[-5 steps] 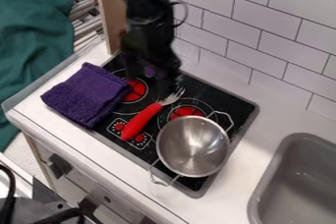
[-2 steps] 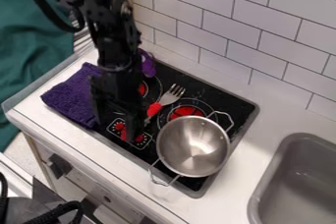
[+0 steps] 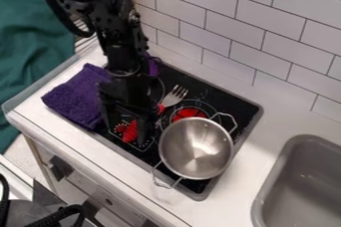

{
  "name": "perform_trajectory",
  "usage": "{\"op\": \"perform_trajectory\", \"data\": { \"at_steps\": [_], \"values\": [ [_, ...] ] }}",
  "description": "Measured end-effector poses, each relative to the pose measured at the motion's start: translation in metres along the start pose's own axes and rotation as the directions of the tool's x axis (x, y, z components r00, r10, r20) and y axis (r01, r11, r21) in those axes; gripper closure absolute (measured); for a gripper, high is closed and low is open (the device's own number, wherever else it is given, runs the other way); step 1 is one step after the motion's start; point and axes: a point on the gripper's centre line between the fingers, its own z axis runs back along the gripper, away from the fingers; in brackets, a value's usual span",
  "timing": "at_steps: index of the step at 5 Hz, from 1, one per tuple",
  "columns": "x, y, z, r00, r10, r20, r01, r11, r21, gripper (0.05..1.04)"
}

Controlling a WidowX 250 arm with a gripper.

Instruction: Put the red fork on top of the violet towel

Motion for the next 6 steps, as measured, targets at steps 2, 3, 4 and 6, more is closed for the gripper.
{"op": "perform_trajectory", "data": {
  "at_steps": [2, 3, 4, 6],
  "values": [
    [0.024, 0.004, -0.014, 0.998, 0.034, 0.045, -0.033, 0.999, -0.009, 0.082],
    [0.040, 0.013, -0.016, 0.996, 0.041, 0.074, -0.042, 0.999, 0.007, 0.136],
    [0.042, 0.018, -0.019, 0.997, 0.032, 0.072, -0.034, 0.999, 0.024, 0.417],
    [0.044, 0.017, -0.010, 0.998, -0.051, 0.035, 0.048, 0.997, 0.063, 0.755]
  ]
}}
